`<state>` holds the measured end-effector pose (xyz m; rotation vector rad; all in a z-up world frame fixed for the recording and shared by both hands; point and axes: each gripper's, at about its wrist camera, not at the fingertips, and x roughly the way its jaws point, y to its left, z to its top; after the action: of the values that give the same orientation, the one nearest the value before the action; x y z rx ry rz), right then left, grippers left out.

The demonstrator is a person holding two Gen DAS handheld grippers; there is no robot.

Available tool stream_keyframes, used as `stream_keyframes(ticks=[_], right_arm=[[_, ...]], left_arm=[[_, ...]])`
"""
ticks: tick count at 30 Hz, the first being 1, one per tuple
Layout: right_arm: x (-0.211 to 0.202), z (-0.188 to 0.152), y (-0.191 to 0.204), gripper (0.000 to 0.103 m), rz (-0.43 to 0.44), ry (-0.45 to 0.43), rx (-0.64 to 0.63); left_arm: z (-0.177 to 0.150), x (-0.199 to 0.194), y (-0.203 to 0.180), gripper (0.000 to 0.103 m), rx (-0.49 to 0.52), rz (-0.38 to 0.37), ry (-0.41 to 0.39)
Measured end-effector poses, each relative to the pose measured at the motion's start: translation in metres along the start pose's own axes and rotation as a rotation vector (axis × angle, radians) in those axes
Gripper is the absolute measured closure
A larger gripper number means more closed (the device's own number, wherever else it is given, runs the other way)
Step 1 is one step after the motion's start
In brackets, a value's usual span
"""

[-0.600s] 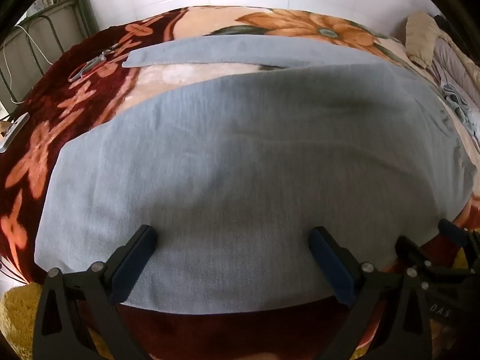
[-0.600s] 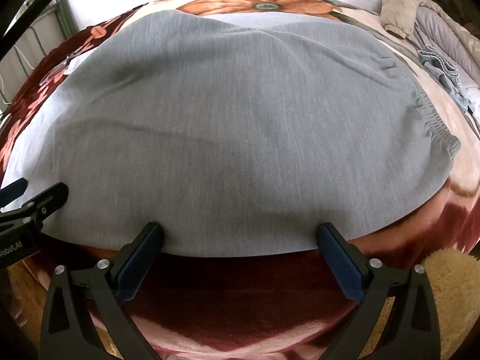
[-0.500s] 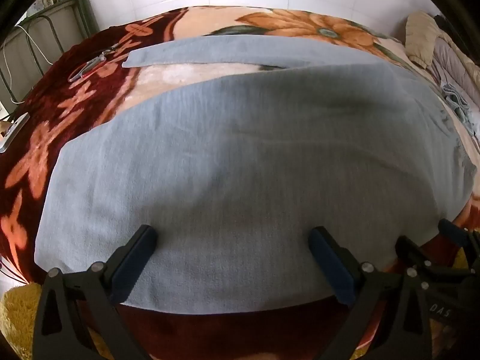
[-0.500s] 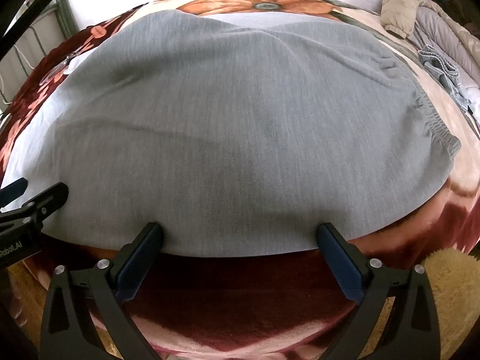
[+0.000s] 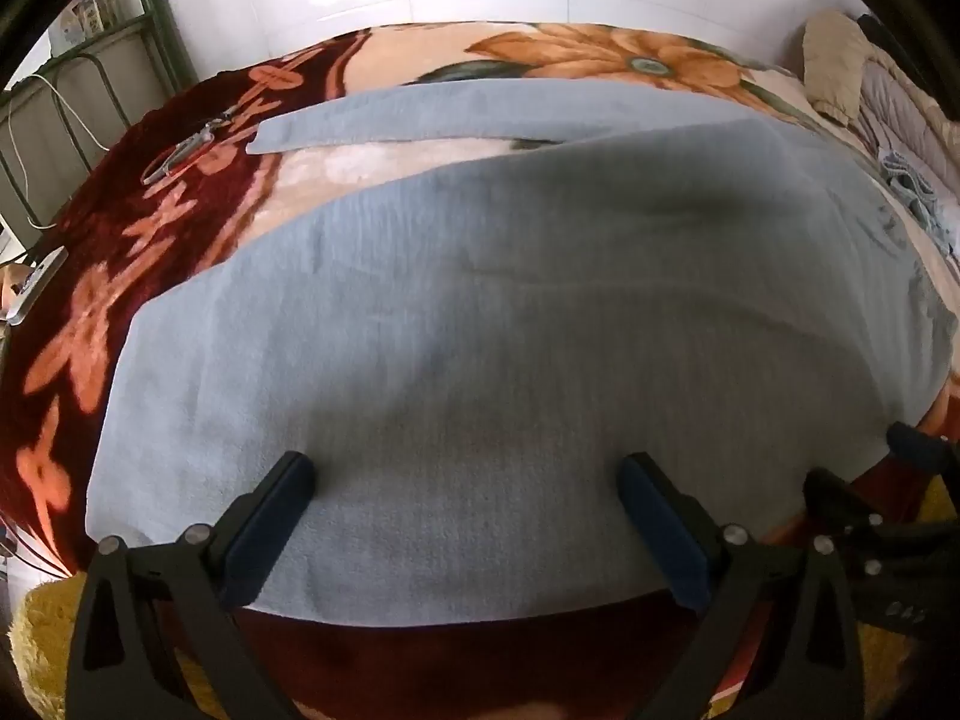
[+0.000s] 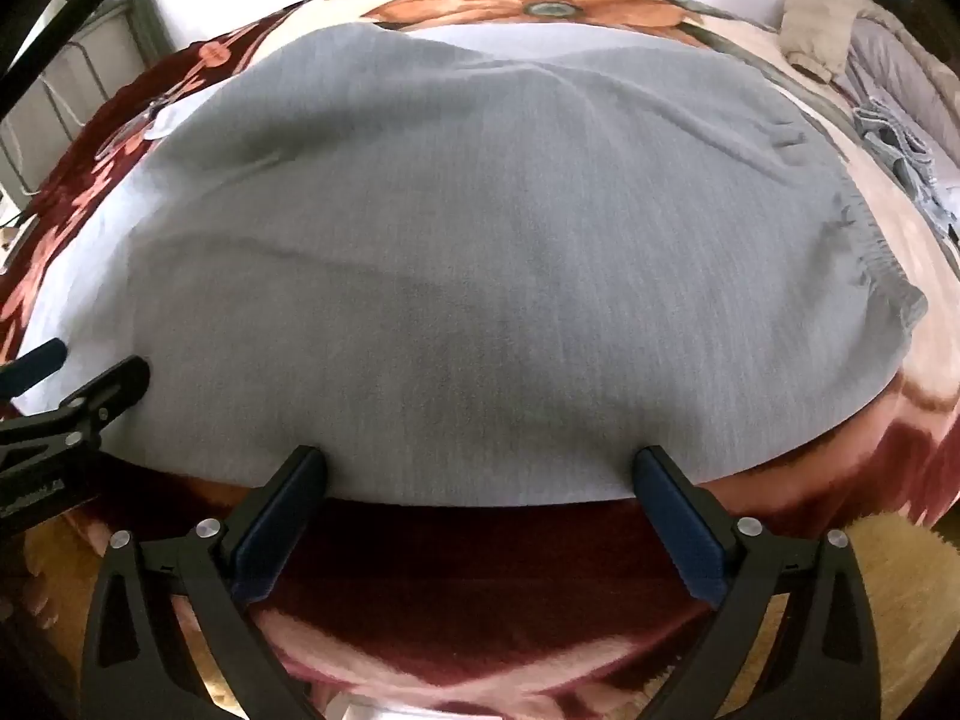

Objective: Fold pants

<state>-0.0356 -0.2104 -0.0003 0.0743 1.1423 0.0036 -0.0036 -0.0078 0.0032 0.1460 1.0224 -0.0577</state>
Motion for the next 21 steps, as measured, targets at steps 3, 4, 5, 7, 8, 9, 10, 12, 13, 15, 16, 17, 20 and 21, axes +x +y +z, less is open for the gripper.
stream_keyframes(ticks=[3, 4, 5, 7, 8, 9, 10, 12, 13, 15, 16, 17, 20, 21], right_arm=[[-0.014, 0.001, -0.012, 0.004, 0.034, 0.005, 0.006], [-0.025, 0.002, -0.022, 0.004, 0.033, -0.008, 0.020], [-0.033, 0.003, -0.030, 0.004, 0.022, -0.020, 0.032], [-0.051, 0.004, -0.054, 0.004, -0.007, -0.049, 0.072], [-0.057, 0.004, -0.065, 0.004, -0.019, -0.054, 0.092], [-0.061, 0.004, -0.075, 0.004, -0.030, -0.054, 0.109], [-0.067, 0.005, -0.093, 0.004, -0.041, -0.052, 0.134], [-0.069, 0.005, -0.118, 0.004, -0.066, -0.043, 0.167], [-0.069, 0.008, -0.126, 0.004, -0.079, -0.036, 0.183], [-0.071, 0.005, -0.158, 0.004, -0.096, -0.026, 0.240], [-0.069, 0.007, -0.169, 0.004, -0.094, -0.022, 0.263], [-0.067, 0.013, -0.173, 0.004, -0.096, -0.017, 0.278], [-0.059, 0.014, -0.202, 0.005, -0.096, -0.005, 0.343], [-0.057, 0.014, -0.209, 0.008, -0.090, -0.003, 0.363]], left_arm=[[0.002, -0.004, 0.004, 0.000, -0.024, -0.022, 0.027], [0.002, -0.006, 0.006, 0.000, -0.032, -0.029, 0.031], [0.002, -0.009, 0.007, 0.000, -0.039, -0.038, 0.032], [0.001, -0.014, 0.006, 0.000, -0.037, -0.052, 0.028], [0.000, -0.016, 0.005, 0.000, -0.029, -0.055, 0.028], [0.000, -0.017, 0.002, 0.000, -0.017, -0.059, 0.029], [0.000, -0.018, 0.000, 0.000, -0.005, -0.062, 0.031], [0.000, -0.022, -0.007, 0.000, 0.015, -0.073, 0.032], [0.000, -0.025, -0.010, 0.000, 0.025, -0.084, 0.028], [0.001, -0.028, -0.016, 0.000, 0.038, -0.100, 0.023], [0.001, -0.029, -0.018, 0.000, 0.042, -0.106, 0.021], [0.002, -0.030, -0.021, 0.000, 0.046, -0.113, 0.021], [0.003, -0.028, -0.027, 0.000, 0.056, -0.128, 0.034], [0.002, -0.027, -0.029, 0.000, 0.061, -0.131, 0.041]])
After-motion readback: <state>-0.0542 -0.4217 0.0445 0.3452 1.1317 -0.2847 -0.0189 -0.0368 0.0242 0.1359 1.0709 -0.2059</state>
